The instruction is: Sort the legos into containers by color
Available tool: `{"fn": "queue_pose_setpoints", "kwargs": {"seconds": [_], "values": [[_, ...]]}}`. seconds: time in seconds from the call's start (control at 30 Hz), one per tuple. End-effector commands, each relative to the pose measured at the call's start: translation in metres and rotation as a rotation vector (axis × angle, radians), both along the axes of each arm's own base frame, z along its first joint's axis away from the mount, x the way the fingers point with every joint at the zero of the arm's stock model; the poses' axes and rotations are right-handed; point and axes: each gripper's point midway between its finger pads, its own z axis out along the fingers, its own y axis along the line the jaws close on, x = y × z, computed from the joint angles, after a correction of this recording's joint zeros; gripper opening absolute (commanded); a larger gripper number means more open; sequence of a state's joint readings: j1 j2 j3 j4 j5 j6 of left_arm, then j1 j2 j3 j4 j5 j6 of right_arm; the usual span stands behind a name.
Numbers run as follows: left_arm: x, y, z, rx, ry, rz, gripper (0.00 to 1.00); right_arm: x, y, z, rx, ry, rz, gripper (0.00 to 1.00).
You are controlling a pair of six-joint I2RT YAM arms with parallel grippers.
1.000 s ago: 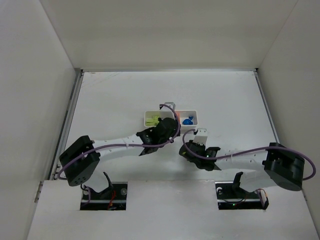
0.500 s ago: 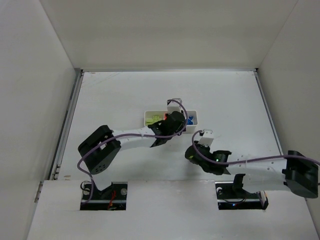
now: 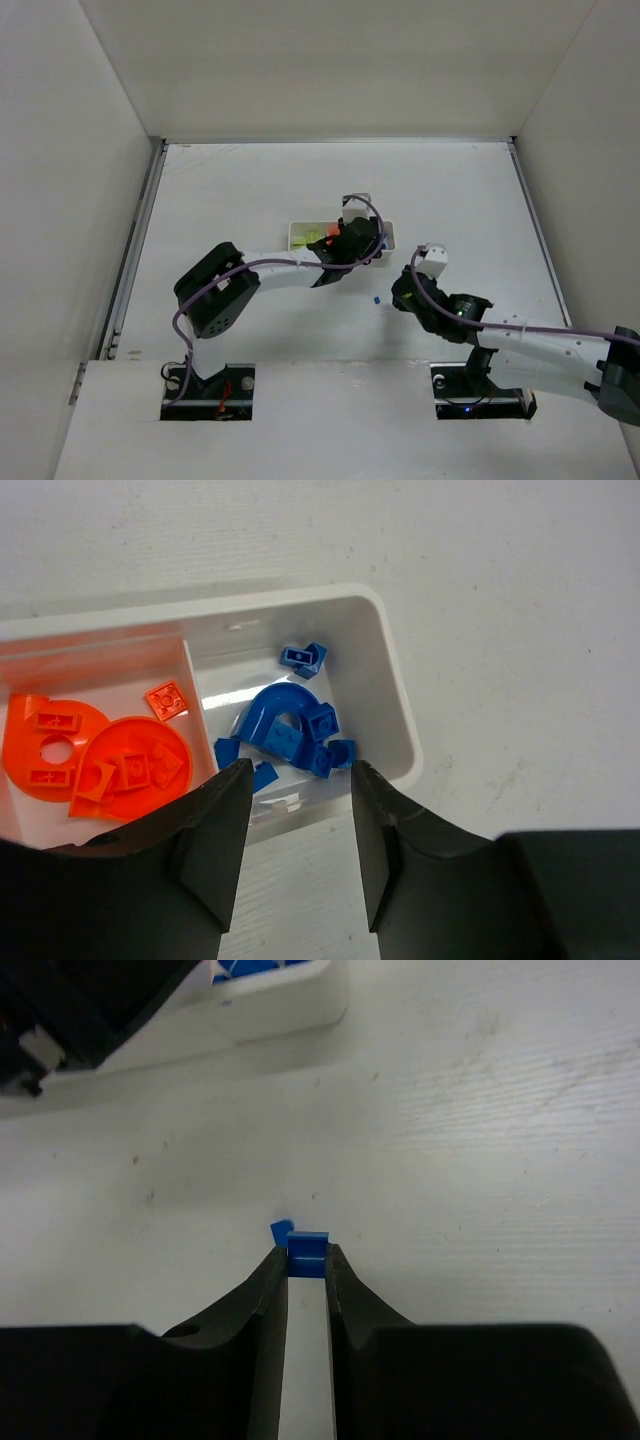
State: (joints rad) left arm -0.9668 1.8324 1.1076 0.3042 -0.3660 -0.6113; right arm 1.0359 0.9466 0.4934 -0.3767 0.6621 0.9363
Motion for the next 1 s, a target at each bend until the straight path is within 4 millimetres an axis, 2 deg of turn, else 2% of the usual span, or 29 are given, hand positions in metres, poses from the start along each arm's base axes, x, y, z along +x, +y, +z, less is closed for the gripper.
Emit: {"fn": "queue_pose_setpoints", "kwargs": {"seconds": [0.0,0.2,0.43,0.5,0.57,0.6,0.67,0.73,0.8,0.87,0.9,0.97], "values": [[0.011,0.009,0.052,-0.097,-0.076,0.036,0.42,0.029,0.013,0.045,0.057,-0.103,0.030,0.16],[-0.007,0.053,0.063,-0.112,-0.095,0.081,0.41,0.082,0.023,0.072,0.067,-0.178,0.038,0.16],[-0.043,0.113,0.060,-0.124,-0.116,0.122,0.41,0.138,0.032,0.068,0.037,-0.170,0.012,0.17],[-0.050,0.123,0.060,-0.134,-0.123,0.128,0.41,0.149,0.036,0.066,0.030,-0.163,0.007,0.25],[-0.055,0.133,0.057,-0.127,-0.132,0.136,0.41,0.156,0.039,0.067,0.014,-0.167,0.006,0.38],[-0.057,0.140,0.054,-0.116,-0.140,0.151,0.41,0.157,0.038,0.067,0.004,-0.173,0.000,0.44],[-0.057,0.152,0.048,-0.095,-0.151,0.180,0.41,0.153,0.033,0.071,0.006,-0.187,-0.012,0.48],[-0.057,0.164,0.045,-0.080,-0.161,0.206,0.40,0.141,0.031,0.071,0.009,-0.199,-0.007,0.49],[-0.055,0.174,0.047,-0.087,-0.173,0.224,0.40,0.121,0.030,0.064,0.020,-0.197,0.009,0.45],[-0.055,0.181,0.050,-0.096,-0.184,0.236,0.40,0.094,0.035,0.046,0.024,-0.172,0.051,0.40],[-0.054,0.185,0.051,-0.099,-0.187,0.243,0.40,0.078,0.038,0.031,0.019,-0.147,0.078,0.38],[-0.053,0.189,0.051,-0.105,-0.188,0.251,0.40,0.053,0.040,0.006,0.009,-0.097,0.105,0.39]]}}
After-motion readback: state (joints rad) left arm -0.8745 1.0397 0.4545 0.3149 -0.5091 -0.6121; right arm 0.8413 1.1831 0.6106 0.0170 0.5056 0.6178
